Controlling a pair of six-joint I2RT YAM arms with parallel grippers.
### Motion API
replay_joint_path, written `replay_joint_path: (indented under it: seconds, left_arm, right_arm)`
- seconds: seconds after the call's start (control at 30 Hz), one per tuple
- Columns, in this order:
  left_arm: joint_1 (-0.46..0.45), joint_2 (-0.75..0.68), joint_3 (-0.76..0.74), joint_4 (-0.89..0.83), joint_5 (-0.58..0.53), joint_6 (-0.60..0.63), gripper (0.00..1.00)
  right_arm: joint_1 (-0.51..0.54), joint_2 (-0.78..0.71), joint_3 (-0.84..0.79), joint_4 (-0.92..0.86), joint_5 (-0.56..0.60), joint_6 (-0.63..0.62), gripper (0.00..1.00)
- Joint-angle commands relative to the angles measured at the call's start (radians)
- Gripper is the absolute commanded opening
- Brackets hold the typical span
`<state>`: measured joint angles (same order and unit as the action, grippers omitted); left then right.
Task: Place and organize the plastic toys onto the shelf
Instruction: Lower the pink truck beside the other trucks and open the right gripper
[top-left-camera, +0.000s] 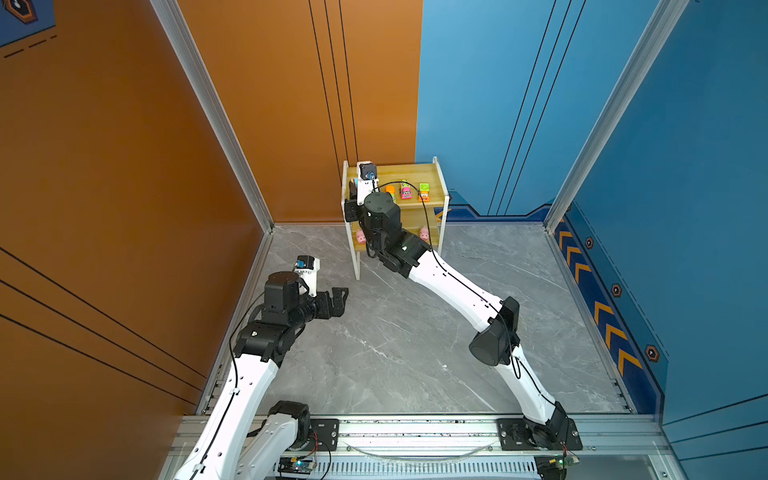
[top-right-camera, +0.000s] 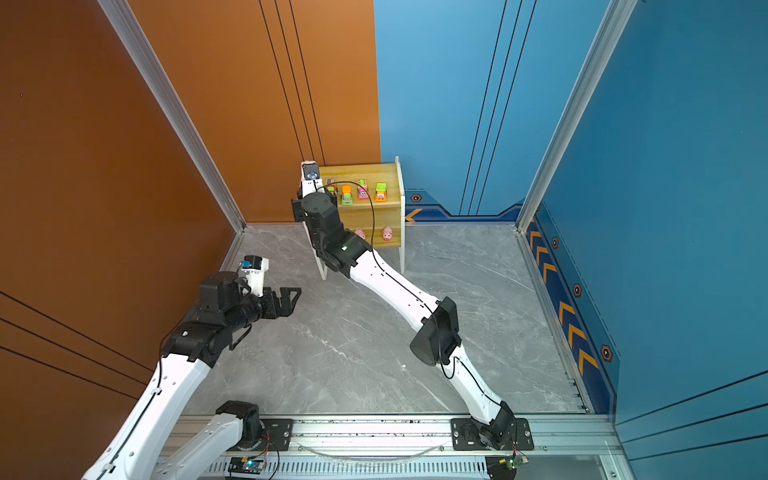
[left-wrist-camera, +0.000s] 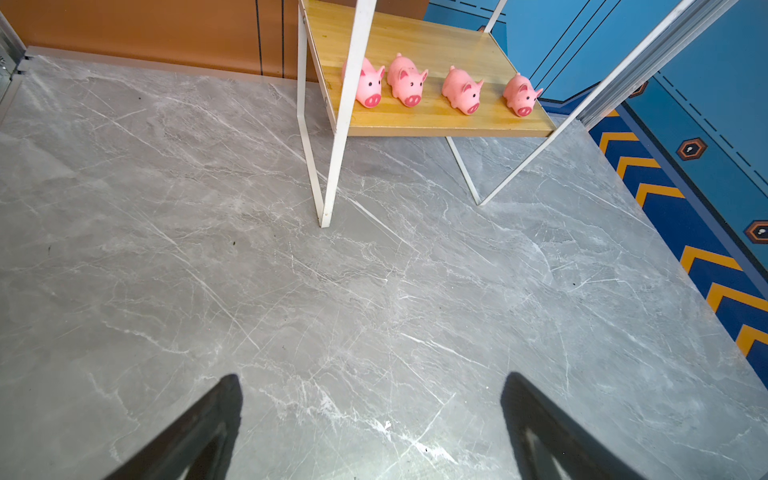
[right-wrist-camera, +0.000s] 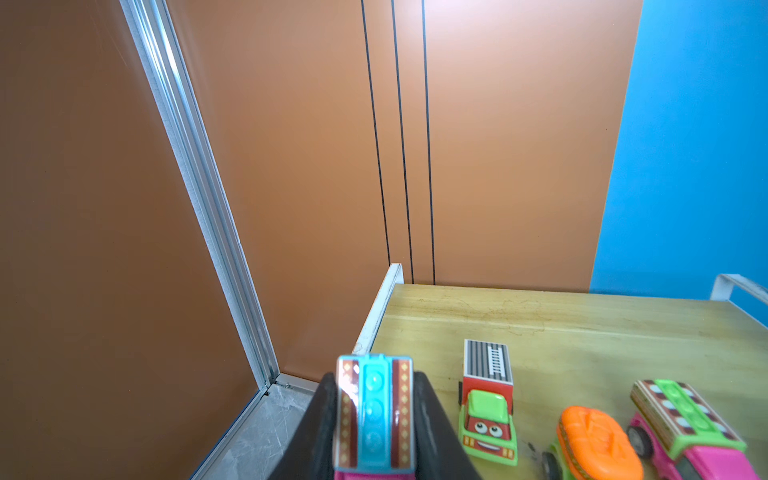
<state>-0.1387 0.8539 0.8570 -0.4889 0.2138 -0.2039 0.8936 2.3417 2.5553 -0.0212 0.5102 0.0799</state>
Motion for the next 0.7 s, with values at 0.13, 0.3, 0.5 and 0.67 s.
replay_joint_path:
  seconds: [0.13, 0.3, 0.5, 0.67]
  left_arm:
    - [-0.01, 0.005, 0.009, 0.005, 0.024, -0.007, 0.98]
    - [-0.01, 0.005, 0.008, 0.005, 0.024, -0.006, 0.98]
    - [-0.009, 0.004, 0.008, 0.006, 0.025, -0.006, 0.98]
    - [-0.01, 0.002, 0.009, 0.005, 0.026, -0.007, 0.98]
  right_arm:
    - [-0.018, 0.027, 0.043, 0.053, -0.024, 0.029, 0.27]
    - [-0.025, 0.041, 0.048, 0.058, -0.034, 0.039, 0.28]
    - [-0.03, 0.06, 0.055, 0.069, -0.05, 0.056, 0.28]
    - [-0.032, 0.084, 0.081, 0.065, -0.05, 0.054, 0.28]
